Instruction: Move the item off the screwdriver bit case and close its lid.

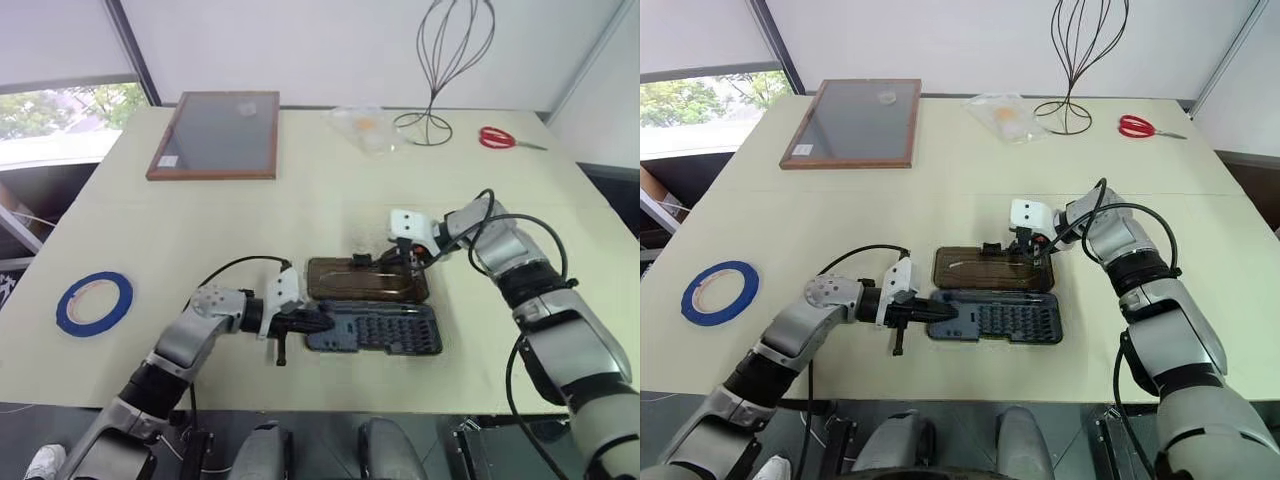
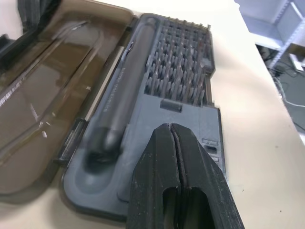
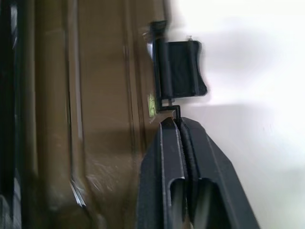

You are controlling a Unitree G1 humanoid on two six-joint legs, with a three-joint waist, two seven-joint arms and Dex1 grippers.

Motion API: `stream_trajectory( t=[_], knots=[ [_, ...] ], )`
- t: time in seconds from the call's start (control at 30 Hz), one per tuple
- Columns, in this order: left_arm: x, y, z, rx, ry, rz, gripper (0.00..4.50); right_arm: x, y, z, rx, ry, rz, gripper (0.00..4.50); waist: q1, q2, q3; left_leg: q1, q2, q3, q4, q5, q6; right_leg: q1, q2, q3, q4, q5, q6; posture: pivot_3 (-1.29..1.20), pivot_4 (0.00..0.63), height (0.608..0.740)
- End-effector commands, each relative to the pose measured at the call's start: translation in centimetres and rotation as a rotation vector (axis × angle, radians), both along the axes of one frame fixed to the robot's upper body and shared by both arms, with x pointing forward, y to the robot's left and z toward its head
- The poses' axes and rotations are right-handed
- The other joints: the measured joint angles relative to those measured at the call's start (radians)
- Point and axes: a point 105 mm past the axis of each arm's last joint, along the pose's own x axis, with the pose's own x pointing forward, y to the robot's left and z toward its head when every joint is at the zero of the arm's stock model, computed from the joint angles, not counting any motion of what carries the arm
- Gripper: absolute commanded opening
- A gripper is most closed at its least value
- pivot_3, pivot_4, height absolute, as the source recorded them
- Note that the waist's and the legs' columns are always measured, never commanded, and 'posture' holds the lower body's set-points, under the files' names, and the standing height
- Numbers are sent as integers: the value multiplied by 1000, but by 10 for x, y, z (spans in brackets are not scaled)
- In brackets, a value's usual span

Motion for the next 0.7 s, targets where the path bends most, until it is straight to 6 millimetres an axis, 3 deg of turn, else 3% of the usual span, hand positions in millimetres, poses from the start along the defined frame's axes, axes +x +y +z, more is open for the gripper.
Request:
stream_trajectory(
  t=[0.03, 0.17, 0.33, 0.7],
  knots=[
    [1, 3, -1, 3, -1, 21, 0, -3, -18, -24, -83, 52, -65, 45, 0, 0, 0, 0, 0, 0, 0, 0, 0, 0, 0, 0, 0, 0, 0, 0, 150, 740],
    [2, 5, -1, -2, 2, 41, 0, 0, -16, -20, -110, -19, -38, 45, -1, 0, 0, 0, 0, 0, 0, 0, 0, 0, 0, 0, 0, 0, 0, 0, 150, 740],
    [11, 12, 6, -43, 7, 122, 0, 3, -7, 5, -121, -292, 28, 45, -3, 0, 0, 0, 1, 0, 0, 0, 0, -1, 0, 0, 0, 1, -1, 0, 150, 740],
    [26, 19, 26, -104, -24, 217, 0, -31, 4, 28, -133, -689, 46, 45, 4, 0, 1, -6, 0, 0, -1, 0, -1, -8, 0, 0, 0, 1, -1, 0, 150, 740]
  ],
)
